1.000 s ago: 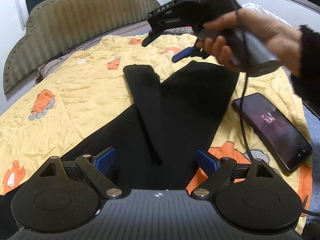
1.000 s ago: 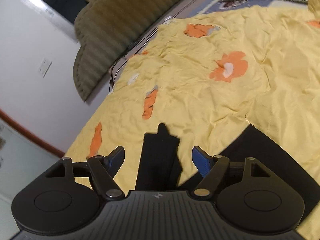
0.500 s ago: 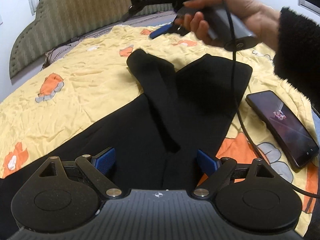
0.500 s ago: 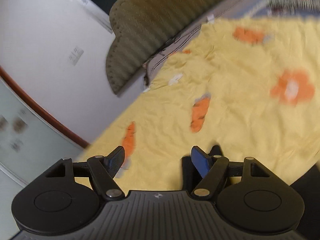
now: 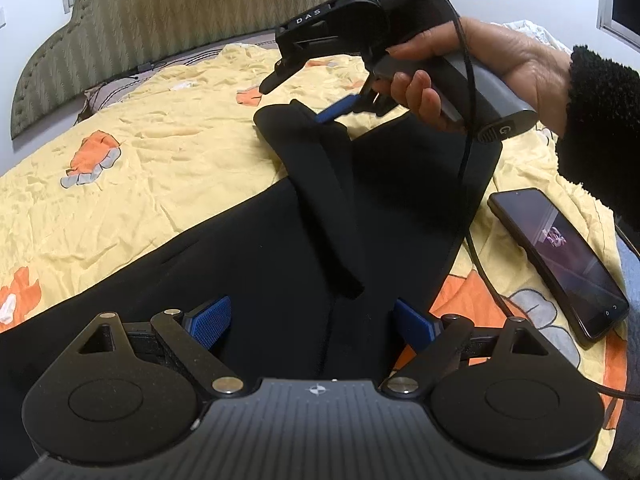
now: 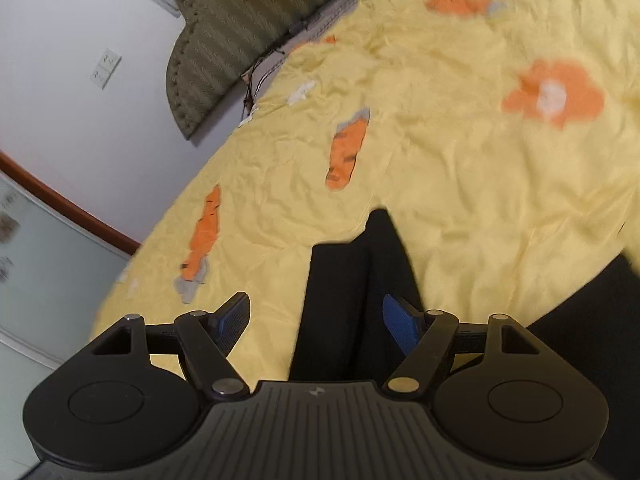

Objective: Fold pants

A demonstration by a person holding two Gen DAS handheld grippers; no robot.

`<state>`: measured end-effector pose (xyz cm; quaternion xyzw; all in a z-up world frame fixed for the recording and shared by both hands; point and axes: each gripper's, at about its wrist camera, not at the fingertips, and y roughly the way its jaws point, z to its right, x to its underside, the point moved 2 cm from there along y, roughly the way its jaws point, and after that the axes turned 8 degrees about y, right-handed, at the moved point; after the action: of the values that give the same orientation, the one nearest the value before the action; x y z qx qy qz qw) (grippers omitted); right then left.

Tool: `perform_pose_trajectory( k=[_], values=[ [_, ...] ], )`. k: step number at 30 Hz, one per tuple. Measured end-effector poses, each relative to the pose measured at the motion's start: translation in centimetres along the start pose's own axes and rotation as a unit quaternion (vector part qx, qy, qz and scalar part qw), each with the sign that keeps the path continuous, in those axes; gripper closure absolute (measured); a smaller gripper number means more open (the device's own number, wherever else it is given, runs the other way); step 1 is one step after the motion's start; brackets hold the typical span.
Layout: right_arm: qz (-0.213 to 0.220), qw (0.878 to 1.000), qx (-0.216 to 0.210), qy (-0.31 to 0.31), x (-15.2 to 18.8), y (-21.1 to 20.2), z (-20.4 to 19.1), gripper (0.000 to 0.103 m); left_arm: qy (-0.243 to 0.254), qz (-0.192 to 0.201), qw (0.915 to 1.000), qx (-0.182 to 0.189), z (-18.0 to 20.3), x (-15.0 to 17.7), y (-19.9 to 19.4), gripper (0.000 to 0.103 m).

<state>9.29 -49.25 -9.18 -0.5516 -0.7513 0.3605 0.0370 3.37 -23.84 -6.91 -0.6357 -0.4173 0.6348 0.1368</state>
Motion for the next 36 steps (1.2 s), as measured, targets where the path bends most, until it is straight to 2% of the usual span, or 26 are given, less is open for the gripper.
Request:
perform_pose_trajectory(
  k=[5,6,7,8,9,10,11,13,16,20,27,29,30,33,35,36],
  values=[
    [0.001,1.0,-0.006,0.024,-0.8,1.8,0.3,0.031,-0.002,0.0,1.0,0.0,0.0,0.0,0.1,0.012],
    [0.004,0.999,-0.013,0.031,-1.1,2.1,0.4,0.038,0.0,0.0,1.0,-0.001,0.0,0.0,0.0,0.013],
    [0.007,0.999,-0.018,0.038,-1.4,2.4,0.5,0.051,0.002,0.001,1.0,-0.003,0.1,0.0,-0.1,0.013],
    [0.007,0.999,-0.015,0.042,-1.6,2.7,0.6,0.058,0.004,0.001,1.0,-0.005,0.2,0.0,-0.1,0.012],
    [0.005,0.999,-0.011,0.042,-1.8,3.0,0.7,0.072,0.006,0.001,1.0,-0.005,0.3,0.0,-0.1,0.012],
    [0.002,0.999,-0.005,0.039,-1.8,3.3,0.7,0.078,0.007,0.0,1.0,-0.005,0.4,0.0,0.0,0.012],
    [-0.002,0.999,-0.003,0.037,-1.6,3.5,0.7,0.08,0.007,-0.001,1.0,-0.006,0.4,0.0,0.0,0.012],
    [-0.006,1.0,-0.008,0.03,-1.2,3.3,0.6,0.096,0.006,-0.002,1.0,-0.006,0.5,0.0,0.1,0.012],
    [0.017,1.0,-0.01,0.011,-0.7,1.8,-0.1,0.1,0.004,0.0,1.0,-0.006,0.5,-0.1,0.0,0.013],
    [0.049,0.999,-0.018,-0.008,-0.7,-1.0,-1.8,0.1,0.006,0.01,0.9999,-0.012,0.3,-0.4,-0.1,0.013],
    [0.101,0.993,-0.058,-0.022,-0.9,-5.8,-5.7,0.1,0.073,0.043,0.9958,-0.034,3.0,-1.5,-0.6,0.015],
    [0.117,0.99,-0.07,-0.019,-0.8,-7.5,-6.1,0.1,0.065,0.047,0.9958,-0.043,3.0,-1.7,-0.6,0.027],
    [0.125,0.989,-0.073,-0.02,-0.8,-8.3,-6.1,0.1,0.053,0.05,0.9964,-0.043,2.8,-1.7,-0.6,0.03],
    [0.144,0.987,-0.075,-0.013,-0.6,-10.5,-5.5,0.1,0.002,0.041,0.9987,-0.031,1.3,-1.8,-0.1,0.045],
    [0.151,0.986,-0.074,-0.007,-0.6,-11.4,-4.9,0.1,-0.026,0.035,0.9989,-0.019,0.4,-1.7,0.1,0.069],
    [0.153,0.986,-0.071,-0.005,-0.7,-11.6,-4.7,0.1,-0.04,0.035,0.9985,-0.012,-0.1,-1.5,0.1,0.073]
  ],
)
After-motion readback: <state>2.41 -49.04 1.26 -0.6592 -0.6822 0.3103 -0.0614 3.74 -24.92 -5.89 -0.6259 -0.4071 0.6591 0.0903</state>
